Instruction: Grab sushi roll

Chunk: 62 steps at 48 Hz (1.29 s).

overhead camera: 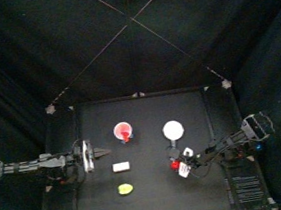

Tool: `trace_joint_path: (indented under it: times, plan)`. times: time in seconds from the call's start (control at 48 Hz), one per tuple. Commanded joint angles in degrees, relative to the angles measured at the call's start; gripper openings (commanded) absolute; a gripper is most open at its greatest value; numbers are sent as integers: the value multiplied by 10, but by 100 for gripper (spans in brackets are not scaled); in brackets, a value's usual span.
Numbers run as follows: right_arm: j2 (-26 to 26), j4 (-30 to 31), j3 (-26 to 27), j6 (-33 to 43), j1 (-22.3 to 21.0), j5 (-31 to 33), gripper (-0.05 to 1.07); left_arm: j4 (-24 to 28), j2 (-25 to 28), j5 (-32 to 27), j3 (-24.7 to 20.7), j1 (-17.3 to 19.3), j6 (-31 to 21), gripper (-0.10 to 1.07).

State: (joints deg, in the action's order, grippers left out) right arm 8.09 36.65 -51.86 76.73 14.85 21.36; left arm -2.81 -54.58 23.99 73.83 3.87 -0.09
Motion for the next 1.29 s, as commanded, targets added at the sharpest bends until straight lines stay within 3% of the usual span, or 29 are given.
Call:
trace_joint_path:
  times: [0.0, 0.5, 0.854, 1.271]
  plan:
    - [13, 4, 14, -1, -2, -1, 101, 0, 4, 5, -8, 1, 0, -3]
    - [58, 54, 27, -1, -3, 25, 101, 0, 4, -1, -4, -1, 0, 3]
    - [60, 83, 34, -1, -11, 25, 101, 1, 4, -26, 1, -13, 0, 37]
    - [60, 83, 35, -1, -15, 25, 101, 4, 4, -125, 2, -30, 2, 84]
